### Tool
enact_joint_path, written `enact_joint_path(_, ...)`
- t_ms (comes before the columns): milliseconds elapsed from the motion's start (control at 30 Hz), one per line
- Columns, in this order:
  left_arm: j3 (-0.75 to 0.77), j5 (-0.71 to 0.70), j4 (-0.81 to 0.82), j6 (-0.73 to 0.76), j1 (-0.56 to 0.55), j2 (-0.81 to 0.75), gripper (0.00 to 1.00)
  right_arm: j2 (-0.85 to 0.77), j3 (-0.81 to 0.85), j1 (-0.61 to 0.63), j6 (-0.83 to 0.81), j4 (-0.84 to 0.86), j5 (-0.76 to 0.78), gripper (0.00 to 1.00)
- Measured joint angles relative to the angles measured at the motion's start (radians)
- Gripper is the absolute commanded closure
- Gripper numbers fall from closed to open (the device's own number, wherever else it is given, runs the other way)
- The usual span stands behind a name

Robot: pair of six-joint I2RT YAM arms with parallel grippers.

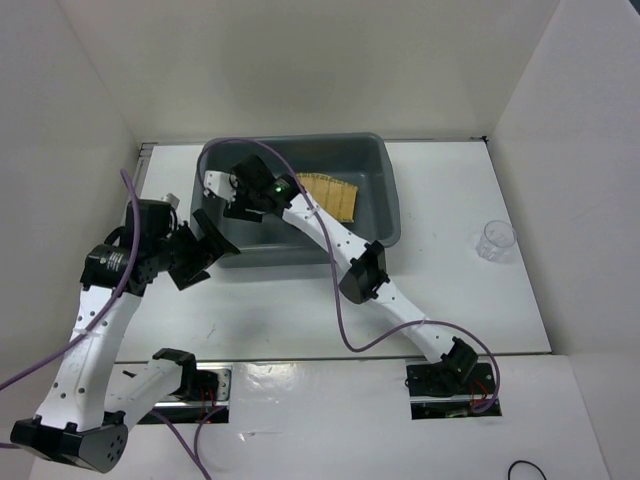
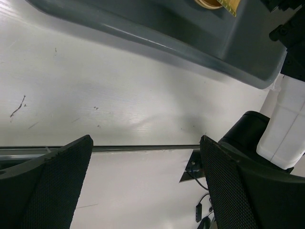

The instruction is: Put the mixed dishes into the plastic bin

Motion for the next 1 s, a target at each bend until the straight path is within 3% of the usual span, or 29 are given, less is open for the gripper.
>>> enact_joint_path(100, -0.003, 0.006, 0.012, 0.000, 0.000, 0.002, 0.01, -0.013, 0.000, -0.012, 0.047, 0.036, 0.024, 0.02)
enact_joint_path(200, -0.002, -0.006, 0.018, 0.001, 0.000, 0.002, 0.01, -0.079, -0.004, -0.046, 0.133, 0.056, 0.075, 0.02)
enact_joint_path(300, 0.013, -0.041, 0.004, 0.007, 0.000, 0.003, 0.01, -0.194, -0.004, -0.111, 0.183, 0.074, 0.245, 0.02)
enact_joint_path(367, 0.041, -0.075, -0.021, 0.033, 0.000, 0.018, 0.01, -0.289, -0.002, -0.180, 0.203, 0.065, 0.347, 0.02)
enact_joint_path(533, 0.043, -0.141, -0.042, 0.112, 0.000, 0.075, 0.01, -0.471, 0.037, -0.447, 0.316, -0.080, 0.428, 0.02)
enact_joint_path(633, -0.007, -0.143, -0.033, 0.151, 0.000, 0.112, 0.01, -0.530, -0.053, -0.624, 0.376, -0.172, 0.518, 0.02)
enact_joint_path(733, -0.029, -0.132, -0.024, 0.167, 0.000, 0.153, 0.01, -0.512, -0.116, -0.742, 0.401, -0.246, 0.512, 0.02)
enact_joint_path(1000, -0.029, -0.105, 0.039, 0.191, 0.000, 0.213, 0.01, -0.561, -0.541, -0.851, 0.425, -0.336, 0.369, 0.02)
